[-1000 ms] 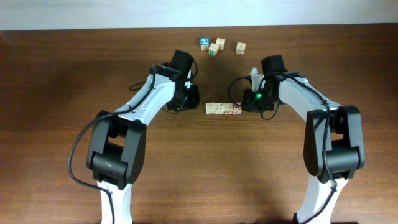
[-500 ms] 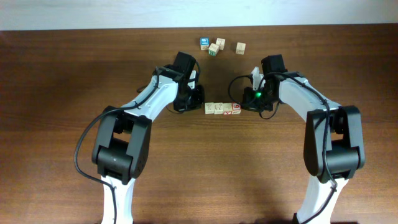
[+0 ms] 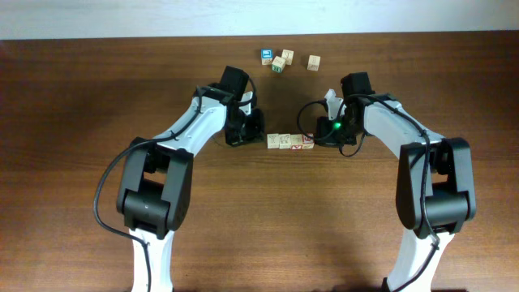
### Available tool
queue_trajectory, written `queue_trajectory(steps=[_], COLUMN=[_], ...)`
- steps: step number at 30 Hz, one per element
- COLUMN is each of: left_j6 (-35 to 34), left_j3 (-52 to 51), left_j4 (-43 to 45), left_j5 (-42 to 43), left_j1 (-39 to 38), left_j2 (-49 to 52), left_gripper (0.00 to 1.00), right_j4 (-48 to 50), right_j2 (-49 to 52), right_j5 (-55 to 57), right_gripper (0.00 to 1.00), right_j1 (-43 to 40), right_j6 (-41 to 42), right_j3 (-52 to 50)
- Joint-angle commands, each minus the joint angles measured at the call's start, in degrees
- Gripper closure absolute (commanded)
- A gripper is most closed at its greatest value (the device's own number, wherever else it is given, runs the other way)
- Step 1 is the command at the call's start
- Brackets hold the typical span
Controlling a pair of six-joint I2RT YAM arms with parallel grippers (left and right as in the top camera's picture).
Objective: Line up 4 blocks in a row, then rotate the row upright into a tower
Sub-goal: 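Squeeze the block row between left and right grippers from both ends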
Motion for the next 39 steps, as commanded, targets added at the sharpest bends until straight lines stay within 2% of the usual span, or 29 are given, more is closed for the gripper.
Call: queue_trajectory(steps=[1, 19, 33, 36, 39], left_j6=[-0.5, 1.5, 2.1, 2.1, 2.1], left_j3=[0.7, 0.7, 0.7, 0.7, 0.7], left_j4=[0.3, 1.2, 0.7, 0.7, 0.7], left_j5=[1.6, -3.0, -3.0, -3.0, -3.0], left_j1=[0.4, -0.9, -2.6, -2.6, -2.6], left_j2=[0.3, 0.3, 0.3, 0.3, 0.3], left_gripper=[1.0, 1.0, 1.0, 1.0, 1.0], right_j4=[-0.7, -1.1, -3.4, -8.4, -8.3], right_j2=[0.3, 0.3, 0.2, 0.2, 0.2], right_j5=[-0.7, -0.7, -2.0, -4.1, -11.5], right_gripper=[0.92, 0.92, 0.92, 0.95, 0.95], right_j1=[0.4, 0.4, 0.2, -2.9, -7.4], right_j6=[-1.0, -1.0, -0.9, -1.0, -2.7], right_j3=[-0.4, -0.4, 0.0, 3.6, 4.0])
